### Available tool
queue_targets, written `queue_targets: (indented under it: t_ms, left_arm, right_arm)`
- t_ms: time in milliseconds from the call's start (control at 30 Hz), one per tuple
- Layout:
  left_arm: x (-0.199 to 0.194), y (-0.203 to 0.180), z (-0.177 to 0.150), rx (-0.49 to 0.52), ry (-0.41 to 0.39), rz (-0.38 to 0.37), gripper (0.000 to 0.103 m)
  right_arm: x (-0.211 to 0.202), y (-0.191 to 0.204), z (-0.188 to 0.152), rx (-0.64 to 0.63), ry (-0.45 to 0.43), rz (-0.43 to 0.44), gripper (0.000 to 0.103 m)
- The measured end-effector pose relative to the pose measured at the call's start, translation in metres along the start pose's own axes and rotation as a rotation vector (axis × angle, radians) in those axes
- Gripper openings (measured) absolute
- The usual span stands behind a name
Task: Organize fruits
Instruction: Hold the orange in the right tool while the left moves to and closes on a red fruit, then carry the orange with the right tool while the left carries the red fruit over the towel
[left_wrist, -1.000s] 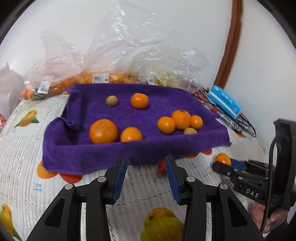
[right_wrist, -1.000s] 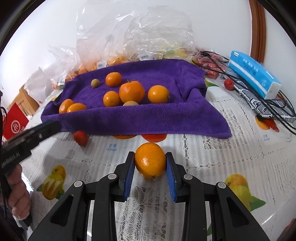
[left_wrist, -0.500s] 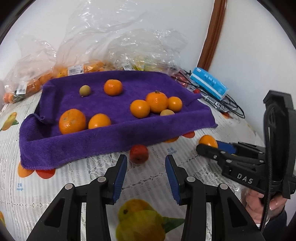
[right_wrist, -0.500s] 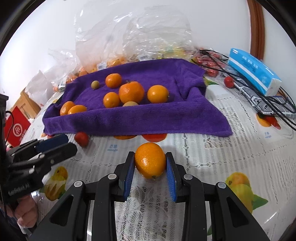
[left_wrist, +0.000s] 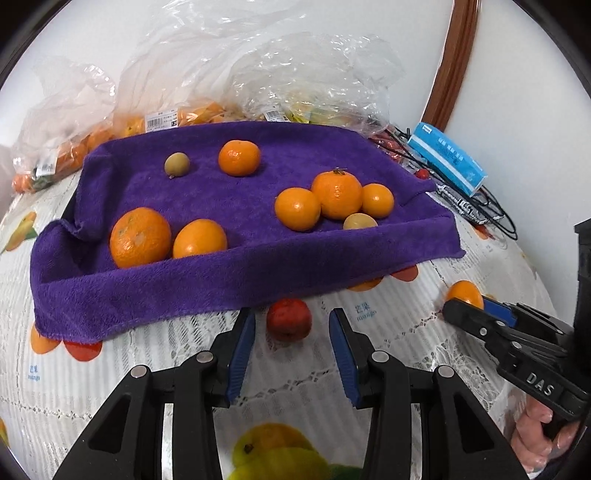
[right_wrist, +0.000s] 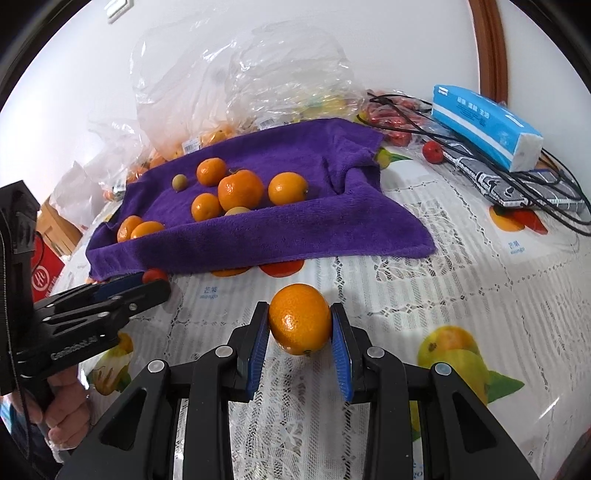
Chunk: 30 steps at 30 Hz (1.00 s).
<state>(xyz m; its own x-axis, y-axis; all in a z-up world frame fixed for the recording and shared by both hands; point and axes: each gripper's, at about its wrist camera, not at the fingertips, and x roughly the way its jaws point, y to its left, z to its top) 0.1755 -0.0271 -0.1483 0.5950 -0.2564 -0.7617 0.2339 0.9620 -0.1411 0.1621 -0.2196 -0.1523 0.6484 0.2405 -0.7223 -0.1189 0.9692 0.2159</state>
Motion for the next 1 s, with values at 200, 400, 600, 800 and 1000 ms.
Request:
queue_targets:
  t_ms: [200,400,600,800,1000]
  left_arm:
    - [0.000,-0.006,0.002,0.023,-0.005,-0.001,0.024]
    - [-0.015,0.003,-0.001,-0.030,-0.094,-0.120,0.024]
    - [-0.031,-0.002,-0.003,-0.023,-0.171,-0.188,0.024]
    - [-0.049,0.003,-0.003,-0.041,-0.243,-0.246,0.024]
    - [-0.062,0.007,-0.002,-0.054,-0.283,-0.260,0.024]
  right_arm:
    - [0.002,0.005,-0.001,-0.026,0.012,-0.003,0.033]
    - [0.003,0.005,-0.001,-0.024,0.014,0.023,0.033]
    - [0.002,0.002,-0.001,-0.012,0.005,0.038,0.033]
    - [0.002,0.003,-0.001,-0.014,0.004,0.041,0.033]
    - [0.002,0.003,-0.001,-0.016,0.006,0.046,0.033]
